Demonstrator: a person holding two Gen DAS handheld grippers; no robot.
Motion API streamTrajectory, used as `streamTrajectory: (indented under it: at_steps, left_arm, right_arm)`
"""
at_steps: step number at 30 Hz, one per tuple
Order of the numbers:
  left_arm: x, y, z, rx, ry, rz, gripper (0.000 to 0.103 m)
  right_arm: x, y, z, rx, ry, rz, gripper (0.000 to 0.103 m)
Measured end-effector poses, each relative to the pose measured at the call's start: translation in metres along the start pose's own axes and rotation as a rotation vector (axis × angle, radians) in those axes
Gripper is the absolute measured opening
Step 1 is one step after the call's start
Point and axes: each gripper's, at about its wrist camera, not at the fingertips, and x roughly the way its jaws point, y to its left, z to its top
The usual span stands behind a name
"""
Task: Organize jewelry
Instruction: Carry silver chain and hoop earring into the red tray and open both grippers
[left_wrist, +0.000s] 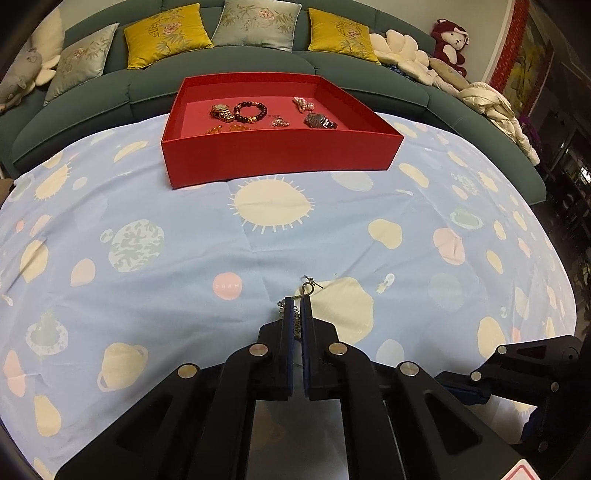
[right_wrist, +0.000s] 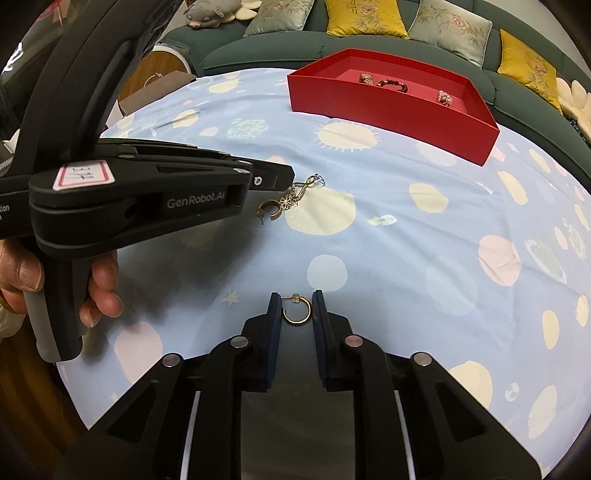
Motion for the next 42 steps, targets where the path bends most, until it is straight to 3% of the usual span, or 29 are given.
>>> streamTrajectory:
  at_steps: [5, 7, 14, 15, 19, 32, 38, 42]
  left_arm:
    - [0.003, -0.004, 0.001, -0.008, -0.007, -0.003, 0.018]
    - [0.003, -0.006, 0.001, 0.002, -0.025, 0.017, 0.031]
    - [0.018, -0.011, 0.005, 0.036, -0.028, 0.046, 0.035]
    - [0.019, -0.014, 0.005, 0.053, -0.026, 0.047, 0.034]
    - [0.020, -0.016, 0.005, 0.069, -0.022, 0.024, 0.007]
    - [-0.009, -0.017, 0.014, 0.060, -0.074, -0.020, 0.005]
    - [-0.048, -0.004, 0.049, 0.016, -0.177, -0.034, 0.005]
    - [-0.063, 0.009, 0.088, -0.011, -0.233, -0.013, 0.005]
  right_arm:
    - [0.000, -0.002, 0.000, 0.006, -0.001, 0.007, 0.016]
    - [-0.002, -0.005, 0.000, 0.013, -0.001, 0.008, 0.016]
    - [-0.004, -0.012, 0.000, 0.032, -0.005, 0.017, 0.016]
    - [-0.005, -0.013, 0.000, 0.036, -0.006, 0.018, 0.016]
    - [-0.007, -0.019, 0.001, 0.050, -0.011, 0.016, 0.016]
    - [-0.026, -0.035, 0.014, 0.091, -0.073, 0.004, 0.016]
    - [-0.052, -0.058, 0.047, 0.129, -0.173, -0.025, 0.016]
    - [-0.068, -0.080, 0.090, 0.147, -0.251, -0.044, 0.016]
